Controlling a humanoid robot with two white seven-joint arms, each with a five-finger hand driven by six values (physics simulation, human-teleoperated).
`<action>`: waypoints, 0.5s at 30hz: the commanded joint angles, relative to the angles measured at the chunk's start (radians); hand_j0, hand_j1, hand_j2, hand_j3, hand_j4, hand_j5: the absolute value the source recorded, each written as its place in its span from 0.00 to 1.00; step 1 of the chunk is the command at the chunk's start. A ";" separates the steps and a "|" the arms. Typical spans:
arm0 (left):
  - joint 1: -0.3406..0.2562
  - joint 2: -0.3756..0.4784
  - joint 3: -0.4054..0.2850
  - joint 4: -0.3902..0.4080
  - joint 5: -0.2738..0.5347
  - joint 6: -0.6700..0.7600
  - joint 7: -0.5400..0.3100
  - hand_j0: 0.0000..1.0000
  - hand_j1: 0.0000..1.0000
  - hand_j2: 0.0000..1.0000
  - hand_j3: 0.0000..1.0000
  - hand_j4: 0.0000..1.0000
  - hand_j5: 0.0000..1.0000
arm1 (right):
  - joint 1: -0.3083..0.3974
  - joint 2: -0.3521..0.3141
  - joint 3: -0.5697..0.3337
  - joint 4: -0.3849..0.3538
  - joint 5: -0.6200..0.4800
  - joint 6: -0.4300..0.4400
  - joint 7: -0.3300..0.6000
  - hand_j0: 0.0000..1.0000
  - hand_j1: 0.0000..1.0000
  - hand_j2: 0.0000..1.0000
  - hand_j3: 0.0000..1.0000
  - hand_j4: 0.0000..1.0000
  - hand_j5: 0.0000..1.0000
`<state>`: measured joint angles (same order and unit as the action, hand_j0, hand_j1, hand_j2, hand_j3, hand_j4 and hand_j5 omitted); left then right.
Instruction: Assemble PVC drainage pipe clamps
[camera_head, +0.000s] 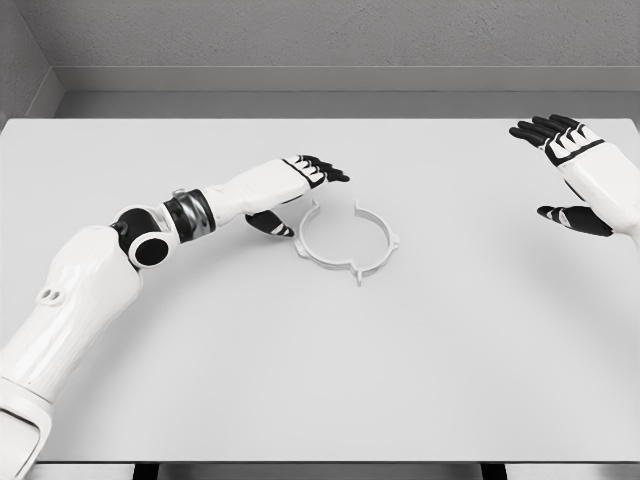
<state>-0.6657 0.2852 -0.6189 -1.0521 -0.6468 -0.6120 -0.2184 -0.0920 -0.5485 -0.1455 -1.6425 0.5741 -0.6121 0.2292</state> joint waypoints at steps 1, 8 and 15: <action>0.000 -0.006 0.001 0.003 0.007 0.001 0.001 1.00 1.00 1.00 1.00 1.00 1.00 | 0.000 -0.001 0.000 0.000 -0.007 0.001 -0.001 1.00 1.00 1.00 1.00 1.00 1.00; 0.000 -0.018 -0.001 0.003 0.006 0.001 -0.009 1.00 1.00 1.00 1.00 1.00 1.00 | 0.000 -0.001 0.000 0.000 -0.008 0.001 -0.001 1.00 1.00 1.00 1.00 1.00 1.00; 0.000 -0.035 -0.001 0.001 0.006 0.001 -0.012 1.00 1.00 1.00 1.00 1.00 1.00 | 0.002 -0.001 0.000 0.000 -0.008 0.001 -0.001 1.00 1.00 1.00 1.00 1.00 1.00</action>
<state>-0.6657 0.2560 -0.6205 -1.0502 -0.6499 -0.6120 -0.2297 -0.0920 -0.5485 -0.1455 -1.6425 0.5738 -0.6121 0.2292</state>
